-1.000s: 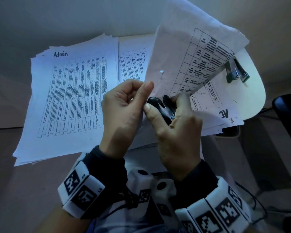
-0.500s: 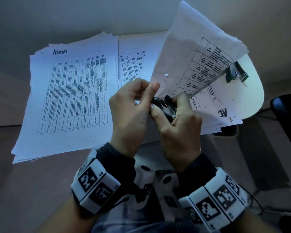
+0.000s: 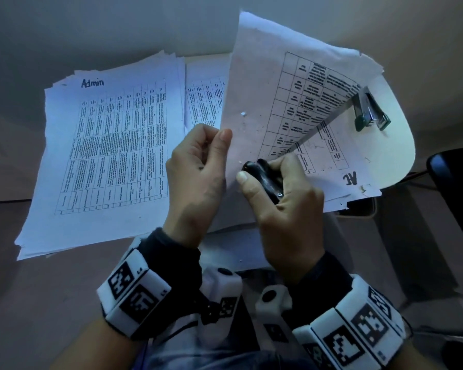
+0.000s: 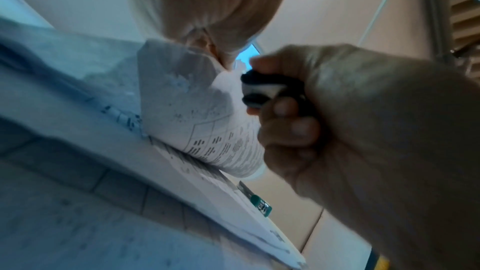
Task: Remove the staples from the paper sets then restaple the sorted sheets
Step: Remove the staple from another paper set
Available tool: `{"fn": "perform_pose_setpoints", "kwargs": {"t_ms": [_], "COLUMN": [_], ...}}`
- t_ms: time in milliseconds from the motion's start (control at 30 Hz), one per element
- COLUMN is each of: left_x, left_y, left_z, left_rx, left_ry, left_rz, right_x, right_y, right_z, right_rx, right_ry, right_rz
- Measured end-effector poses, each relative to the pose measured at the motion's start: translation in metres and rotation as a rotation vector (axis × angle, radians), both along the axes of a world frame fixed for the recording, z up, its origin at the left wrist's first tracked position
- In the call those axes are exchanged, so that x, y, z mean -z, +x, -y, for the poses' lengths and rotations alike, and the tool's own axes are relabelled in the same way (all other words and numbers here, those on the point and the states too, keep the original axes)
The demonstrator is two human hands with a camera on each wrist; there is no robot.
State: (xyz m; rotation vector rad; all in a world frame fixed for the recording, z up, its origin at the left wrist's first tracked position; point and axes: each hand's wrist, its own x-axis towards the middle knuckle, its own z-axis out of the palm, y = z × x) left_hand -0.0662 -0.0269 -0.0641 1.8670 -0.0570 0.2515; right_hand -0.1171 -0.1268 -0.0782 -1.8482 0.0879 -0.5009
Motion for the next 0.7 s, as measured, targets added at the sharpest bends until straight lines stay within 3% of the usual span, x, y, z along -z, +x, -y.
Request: {"fn": "perform_pose_setpoints", "kwargs": {"t_ms": [300,500,700], "left_x": [-0.006,-0.026,-0.048], "left_y": [0.018,0.026,0.039], "left_z": [-0.009,-0.016,-0.015], "left_rx": [0.045,0.062,0.055], "left_ry": [-0.061,-0.058,0.067], "left_rz": [-0.071,-0.048,0.095], "right_x": [0.008,-0.001,-0.017], "right_y": [0.013,0.022,0.039], "right_z": [0.025,0.048,0.086], "right_rx": [0.030,-0.113,-0.273], "right_ry": [0.122,0.204,0.188], "right_rz": [-0.118,-0.219,-0.335]}}
